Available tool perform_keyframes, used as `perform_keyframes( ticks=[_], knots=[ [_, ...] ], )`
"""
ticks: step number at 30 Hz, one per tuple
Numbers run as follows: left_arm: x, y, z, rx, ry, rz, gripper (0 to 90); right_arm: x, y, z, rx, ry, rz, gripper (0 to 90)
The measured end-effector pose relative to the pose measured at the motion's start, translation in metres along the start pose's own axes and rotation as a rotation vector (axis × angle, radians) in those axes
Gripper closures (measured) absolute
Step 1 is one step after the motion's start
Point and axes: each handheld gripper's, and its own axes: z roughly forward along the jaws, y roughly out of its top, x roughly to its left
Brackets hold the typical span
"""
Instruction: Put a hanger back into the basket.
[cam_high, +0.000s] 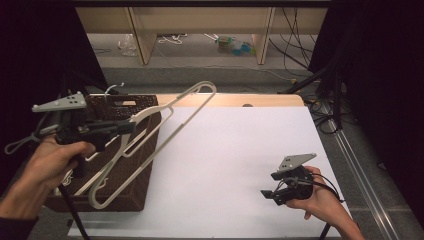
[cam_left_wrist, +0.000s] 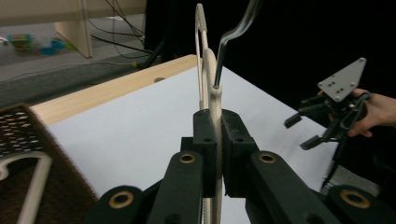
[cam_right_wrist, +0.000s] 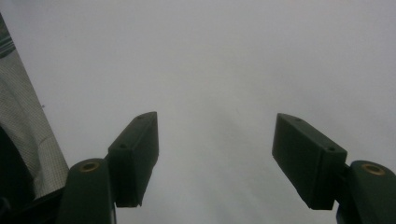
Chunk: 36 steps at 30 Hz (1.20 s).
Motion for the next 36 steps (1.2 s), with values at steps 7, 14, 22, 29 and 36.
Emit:
perform_keyframes(
  ticks=[7,14,22,29,36],
  knots=[
    [0.034,0.007,-0.022,0.003,0.137,0.033,85.8,0.000,-0.007,0.000,0.016,0.002,0.020,32.0],
    [0.078,0.004,-0.033,0.027,0.227,0.051,85.8,-0.001,-0.010,0.003,0.012,0.000,0.006,32.0],
    [0.111,-0.006,-0.039,0.039,0.291,0.018,85.8,0.000,-0.011,0.006,0.023,0.011,0.022,32.0],
    [0.124,-0.016,-0.036,0.073,0.257,0.049,85.8,0.000,-0.012,0.006,0.021,0.007,0.016,31.8],
    [0.140,-0.030,-0.034,0.085,0.255,0.036,85.7,-0.001,-0.012,0.007,0.018,0.008,-0.004,31.8]
  ],
)
